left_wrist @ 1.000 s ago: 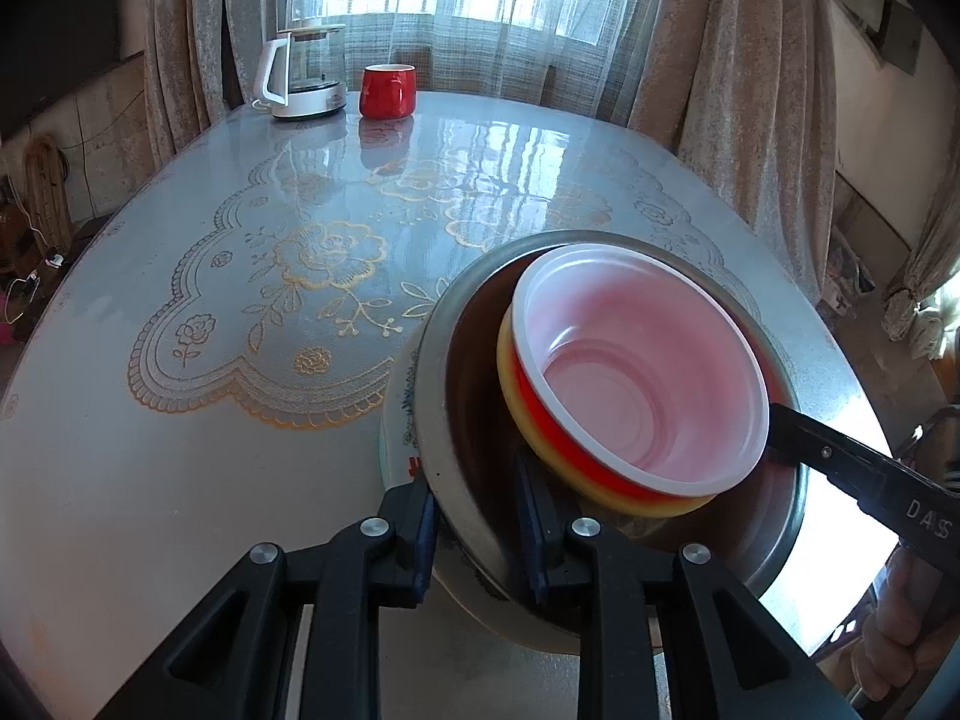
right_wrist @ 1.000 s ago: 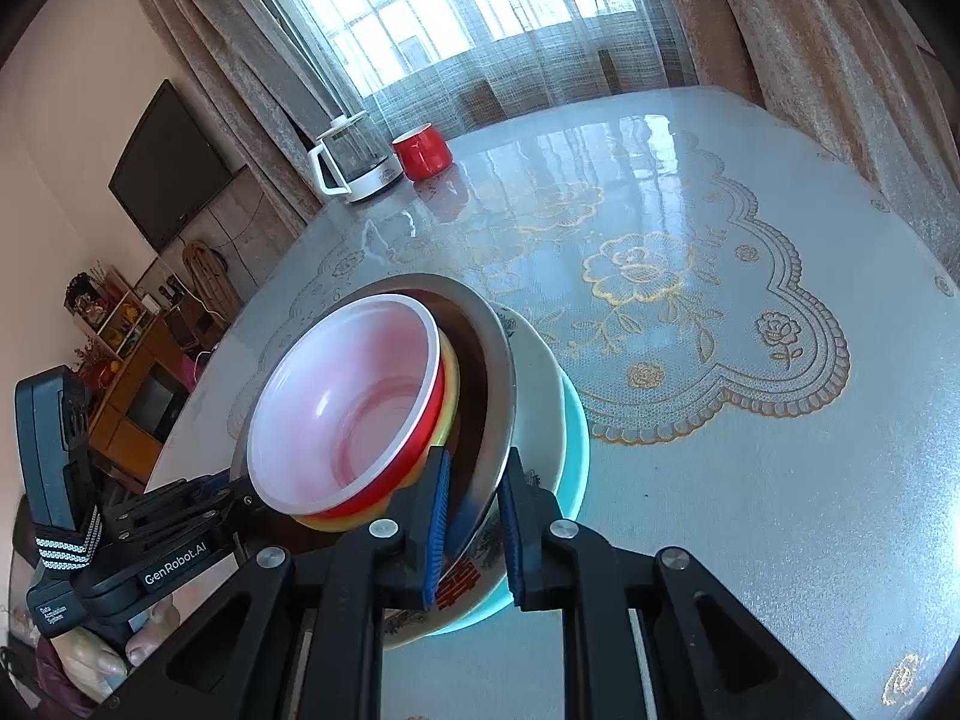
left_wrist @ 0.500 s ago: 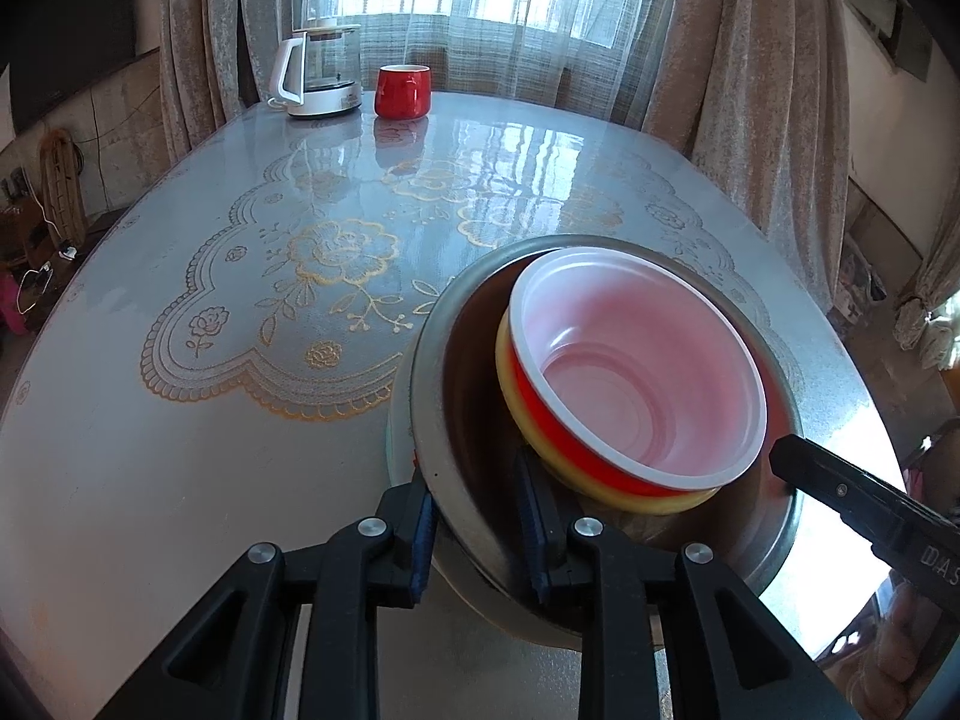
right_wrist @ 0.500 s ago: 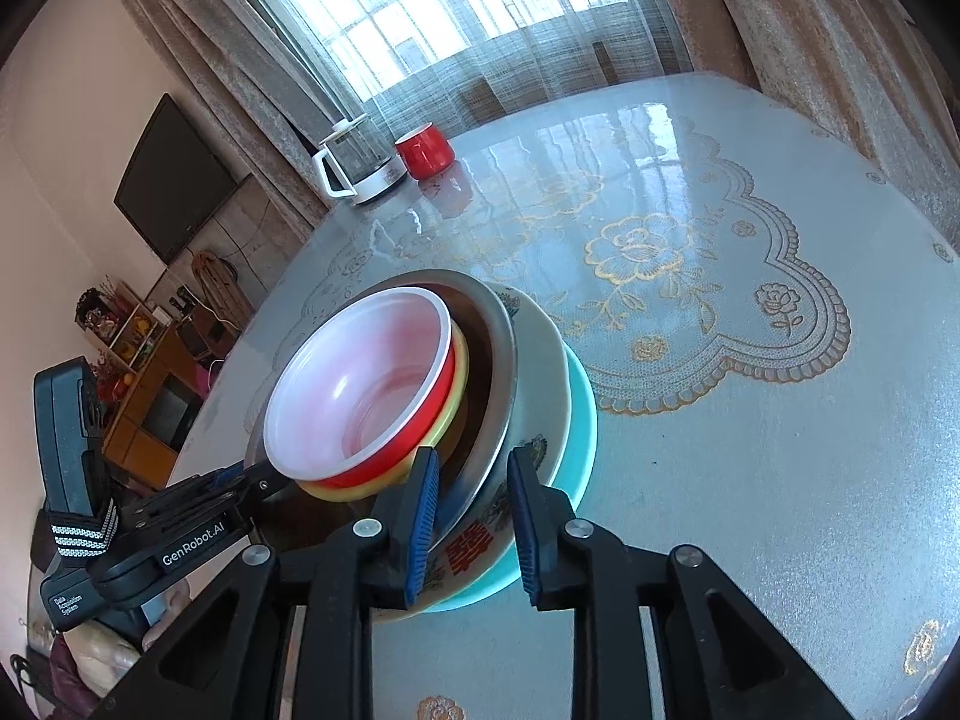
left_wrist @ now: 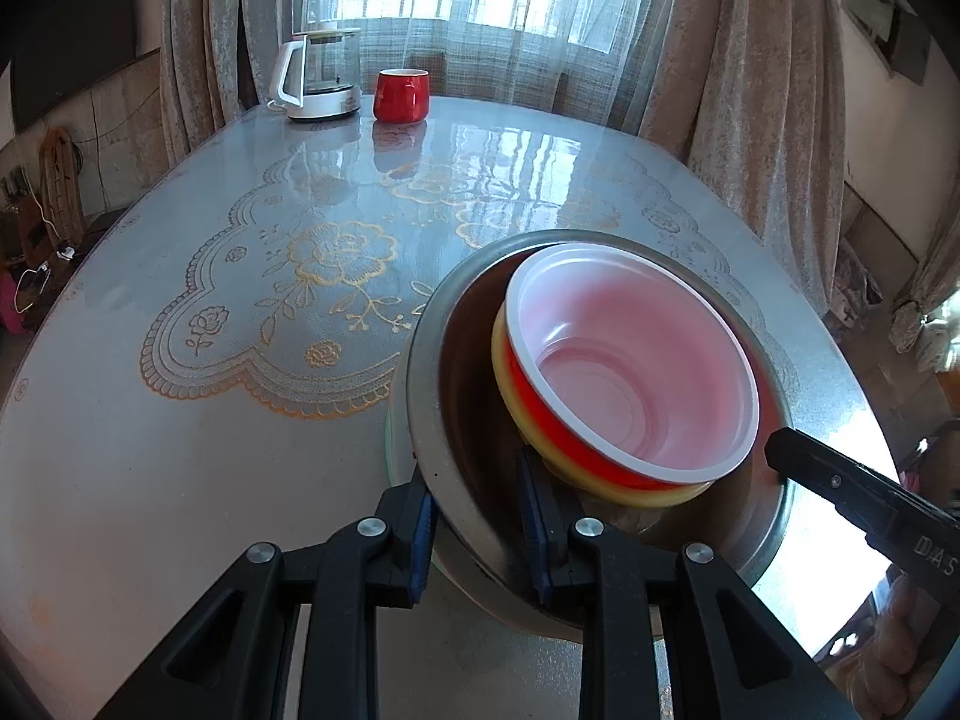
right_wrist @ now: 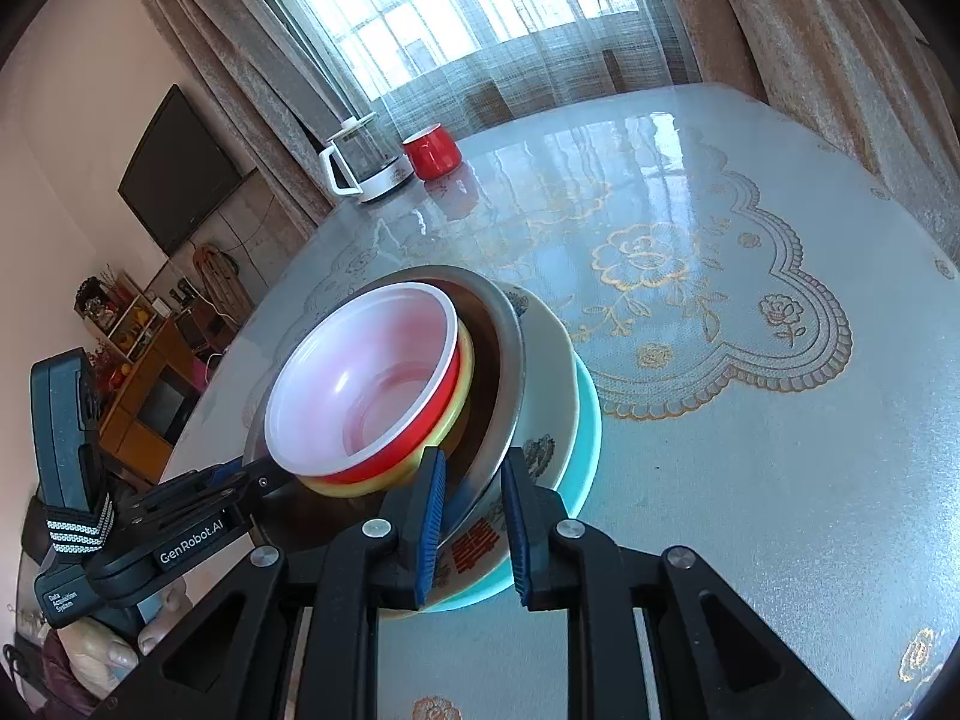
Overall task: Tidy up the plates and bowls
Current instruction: 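Lower the steel bowl onto the plate stack with both grippers, then open both grippers and pull them back from the steel bowl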
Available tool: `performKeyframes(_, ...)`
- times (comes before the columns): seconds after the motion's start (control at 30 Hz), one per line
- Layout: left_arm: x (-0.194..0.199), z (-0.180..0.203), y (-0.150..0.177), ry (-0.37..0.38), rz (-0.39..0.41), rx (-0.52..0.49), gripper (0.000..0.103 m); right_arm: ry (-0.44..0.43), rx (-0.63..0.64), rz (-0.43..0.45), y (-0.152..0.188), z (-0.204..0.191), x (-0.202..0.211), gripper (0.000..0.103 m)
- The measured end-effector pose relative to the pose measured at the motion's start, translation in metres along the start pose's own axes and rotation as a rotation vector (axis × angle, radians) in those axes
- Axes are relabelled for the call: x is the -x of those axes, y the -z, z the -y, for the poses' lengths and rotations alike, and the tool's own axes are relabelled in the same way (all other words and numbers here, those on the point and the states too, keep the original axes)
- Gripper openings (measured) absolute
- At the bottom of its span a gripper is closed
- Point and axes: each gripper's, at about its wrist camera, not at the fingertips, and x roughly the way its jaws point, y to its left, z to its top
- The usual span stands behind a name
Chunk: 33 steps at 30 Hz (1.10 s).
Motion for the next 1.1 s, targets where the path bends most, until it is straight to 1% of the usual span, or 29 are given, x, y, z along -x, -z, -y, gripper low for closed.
performKeyframes(0.13,0.007,-0.002,0.002,0.009,0.021,0.01,0.026,0.006,0.008,0.006,0.0,-0.002,0.002,0.02)
performKeyframes(0.37,0.019,-0.002,0.008,-0.003,0.062,0.0,0.027,0.0,0.002,-0.011,0.001,-0.004,0.0,0.022)
performKeyframes(0.5,0.023,0.0,0.011,-0.022,0.083,-0.015,0.027,0.013,0.006,-0.003,0.001,-0.005,-0.001,0.022)
performKeyframes(0.63,0.025,0.0,0.012,-0.025,0.09,-0.015,0.027,0.023,0.004,-0.001,0.0,-0.004,-0.001,0.022)
performKeyframes(0.77,0.031,0.003,0.018,-0.05,0.109,-0.03,0.027,0.031,0.015,0.007,0.002,-0.007,0.002,0.022)
performKeyframes(0.87,0.035,0.0,0.021,-0.051,0.121,-0.015,0.027,0.04,0.019,0.007,0.003,-0.008,0.003,0.022)
performKeyframes(1.1,0.04,-0.006,0.029,-0.097,0.135,0.006,0.027,0.042,0.012,0.014,0.005,-0.008,0.003,0.024)
